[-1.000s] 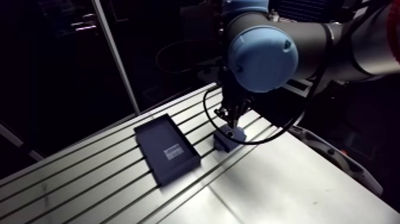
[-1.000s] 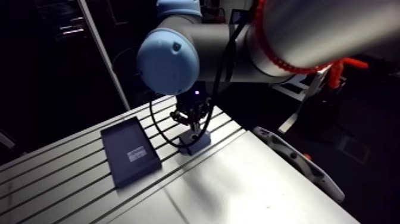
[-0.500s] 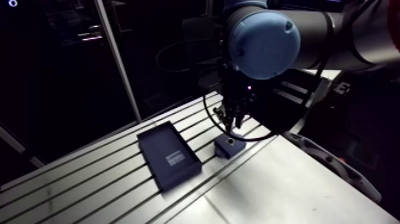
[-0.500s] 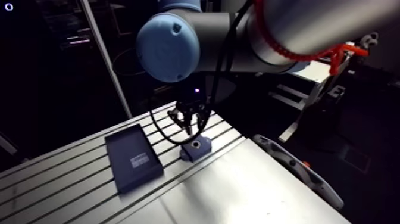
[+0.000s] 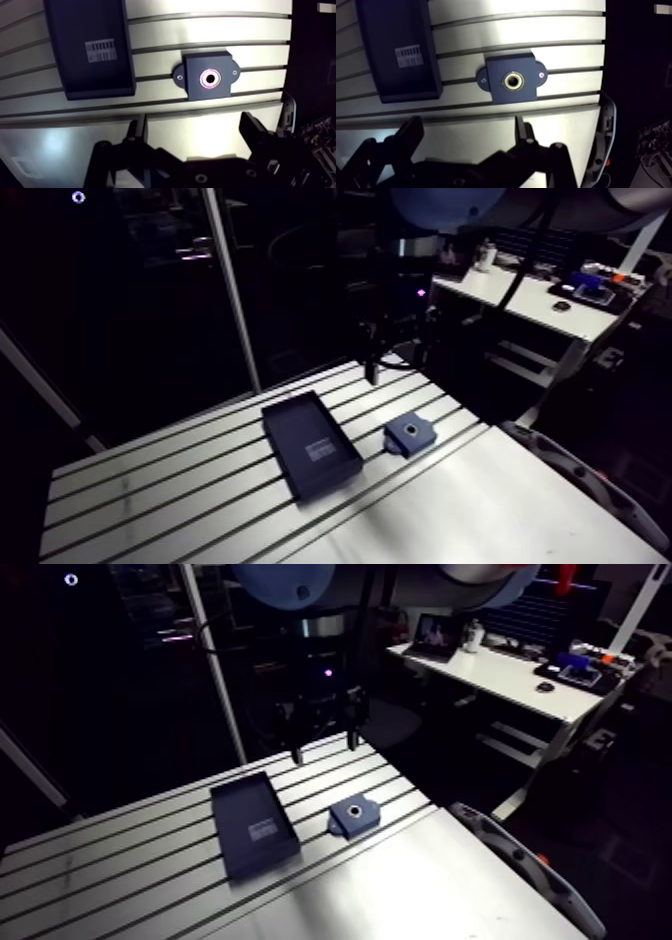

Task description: Pick up the bearing and press it into the housing until flush.

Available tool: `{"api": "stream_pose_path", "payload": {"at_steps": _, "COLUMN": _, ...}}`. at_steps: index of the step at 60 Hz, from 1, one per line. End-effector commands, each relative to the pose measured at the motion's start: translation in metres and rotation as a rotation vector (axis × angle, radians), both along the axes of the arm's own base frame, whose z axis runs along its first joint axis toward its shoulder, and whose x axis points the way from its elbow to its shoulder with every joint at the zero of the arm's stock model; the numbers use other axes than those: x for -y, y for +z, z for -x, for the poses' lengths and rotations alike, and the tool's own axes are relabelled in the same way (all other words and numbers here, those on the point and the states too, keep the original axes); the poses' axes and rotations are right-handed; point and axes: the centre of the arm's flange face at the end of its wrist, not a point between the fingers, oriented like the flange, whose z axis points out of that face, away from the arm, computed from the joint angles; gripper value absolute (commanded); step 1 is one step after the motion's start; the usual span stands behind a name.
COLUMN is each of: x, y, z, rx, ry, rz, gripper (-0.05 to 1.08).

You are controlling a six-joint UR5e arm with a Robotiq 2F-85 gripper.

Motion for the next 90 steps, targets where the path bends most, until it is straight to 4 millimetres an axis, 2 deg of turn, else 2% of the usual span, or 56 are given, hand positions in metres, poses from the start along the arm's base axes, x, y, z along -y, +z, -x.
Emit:
{"api": "stream_pose_path", "payload": {"at_steps": 1, "x": 0.064, "y": 0.053, "z": 0.035, "rx": -0.004, "ry": -0.003, "rz": -0.018, "gripper": 0.0}}
{"api": "stream_pose_path", "payload": {"at_steps": 2, "x": 0.074, "y": 0.059, "z": 0.038, "rx": -0.008, "ry": -0.002, "rz": -0.022, "gripper": 0.0}}
{"api": "stream_pose_path", "payload": {"at_steps": 5, "x": 0.083, "y": 0.064, "z": 0.042, "rx": -0.012, "ry": 0.0, "rz": -0.025, "gripper": 0.0}}
{"api": "stream_pose_path", "payload": {"at_steps": 6, "x": 0.092, "y": 0.071, "z": 0.045, "rx": -0.019, "ry": 0.005, "rz": -0.029, "gripper": 0.01}}
{"api": "stream_pose_path", "payload": {"at_steps": 7, "x": 0.092, "y": 0.071, "z": 0.045, "rx": -0.019, "ry": 0.005, "rz": -0.029, "gripper": 0.01}}
{"api": "stream_pose_path", "payload": {"at_steps": 10, "x": 0.11, "y": 0.083, "z": 0.051, "rx": -0.028, "ry": 0.022, "rz": -0.034, "gripper": 0.01}}
{"api": "stream_pose_path", "payload": {"at_steps": 15, "x": 0.123, "y": 0.096, "z": 0.055, "rx": -0.036, "ry": 0.03, "rz": -0.036, "gripper": 0.0}}
{"api": "stream_pose_path", "payload": {"at_steps": 17, "x": 0.133, "y": 0.111, "z": 0.059, "rx": -0.042, "ry": 0.035, "rz": -0.037, "gripper": 0.01}}
{"api": "stream_pose_path", "payload": {"at_steps": 23, "x": 0.149, "y": 0.129, "z": 0.063, "rx": -0.055, "ry": 0.053, "rz": -0.039, "gripper": 0.01}}
{"api": "stream_pose_path", "payload": {"at_steps": 33, "x": 0.175, "y": 0.163, "z": 0.062, "rx": -0.094, "ry": 0.072, "rz": -0.041, "gripper": 0.01}}
{"api": "stream_pose_path", "payload": {"at_steps": 39, "x": 0.2, "y": 0.186, "z": 0.062, "rx": -0.127, "ry": 0.103, "rz": -0.032, "gripper": 0.01}}
{"api": "stream_pose_path", "payload": {"at_steps": 44, "x": 0.203, "y": 0.198, "z": 0.06, "rx": -0.143, "ry": 0.101, "rz": -0.027, "gripper": 0.01}}
{"api": "stream_pose_path", "payload": {"at_steps": 45, "x": 0.204, "y": 0.205, "z": 0.059, "rx": -0.155, "ry": 0.098, "rz": -0.025, "gripper": 0.01}}
{"api": "stream_pose_path", "payload": {"at_steps": 55, "x": 0.207, "y": 0.224, "z": 0.053, "rx": -0.186, "ry": 0.096, "rz": -0.029, "gripper": 0.01}}
{"api": "stream_pose_path", "payload": {"at_steps": 74, "x": 0.223, "y": 0.233, "z": 0.044, "rx": -0.201, "ry": 0.122, "rz": -0.032, "gripper": 0.01}}
{"api": "stream_pose_path", "payload": {"at_steps": 90, "x": 0.225, "y": 0.239, "z": 0.02, "rx": -0.148, "ry": 0.119, "rz": -0.024, "gripper": 0.01}}
